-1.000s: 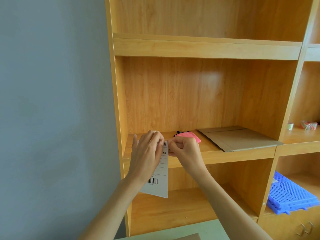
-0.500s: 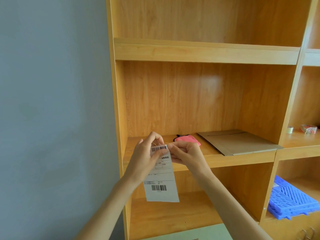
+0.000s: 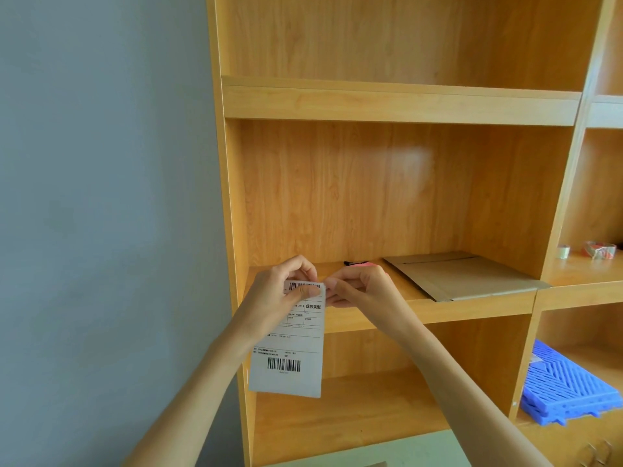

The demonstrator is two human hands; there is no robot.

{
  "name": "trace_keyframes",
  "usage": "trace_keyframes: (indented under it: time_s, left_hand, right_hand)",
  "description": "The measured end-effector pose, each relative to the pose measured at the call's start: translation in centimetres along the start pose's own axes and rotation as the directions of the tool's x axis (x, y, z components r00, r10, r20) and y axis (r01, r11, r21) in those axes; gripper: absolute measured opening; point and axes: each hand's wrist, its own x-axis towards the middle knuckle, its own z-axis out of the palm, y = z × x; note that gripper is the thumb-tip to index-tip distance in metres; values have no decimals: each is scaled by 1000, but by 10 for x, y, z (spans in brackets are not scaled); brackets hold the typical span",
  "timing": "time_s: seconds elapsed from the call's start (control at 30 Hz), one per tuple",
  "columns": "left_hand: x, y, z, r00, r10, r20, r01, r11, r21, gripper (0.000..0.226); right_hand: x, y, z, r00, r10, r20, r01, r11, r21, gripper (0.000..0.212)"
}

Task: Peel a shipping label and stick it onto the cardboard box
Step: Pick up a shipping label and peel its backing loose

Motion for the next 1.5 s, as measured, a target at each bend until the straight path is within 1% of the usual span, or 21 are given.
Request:
trace_keyframes:
  time_s: [0.27,0.6,0.7,0.77,0.83,0.87,0.93,0.97,1.13,1.3,1.4,1.5]
  left_hand:
    - [0,2,-1,1000,-14,9,13,999,50,11]
    - [0,1,0,1000,8,21,-10,998,60,11]
    - [0,0,-1,1000,11,28,-13,998,64,14]
    - [-1,-1,-1,999,43,2,-43,996,78,22]
    - [0,-5,1,991,125,-48,-116,981,158,28]
    - [0,-7,3,984,169,-61,-152,963,222,27]
    - [0,-8,5,972,230,-47,-200,914,352,23]
    - [0,-8,5,969,245,-29,-214,895,390,21]
    - [1,-11,5,957,289,23,-262,828,496,13]
    - [2,-12,8,939,343,-3,-272,751,602,14]
    - [3,-12,8,942,334,-26,-248,748,616,16]
    - [4,-13,10,952,301,-50,-216,780,587,14]
  right_hand:
    - [-1,-1,-2,1000,-15,5,15,999,-39,16]
    - [-4,0,-1,1000,-11,10,11,999,-48,15]
    - [-4,-1,-1,1000,-13,6,13,999,-53,15]
    - [-3,-2,0,1000,-12,-10,11,998,-62,15]
    - [-1,-2,1,1000,-6,-30,4,998,-66,16]
    - [-1,-2,2,999,-2,-35,-1,998,-66,16]
    - [0,-2,3,999,10,-33,-12,997,-76,17]
    - [1,-2,2,1000,14,-27,-17,996,-93,17]
    - [2,-3,1,1000,-6,-3,5,977,-215,17]
    - [5,-1,2,1000,7,-15,-11,965,-264,17]
    - [6,-1,3,1000,11,-25,-17,962,-272,20]
    - [7,0,4,1000,6,-26,-13,958,-285,25]
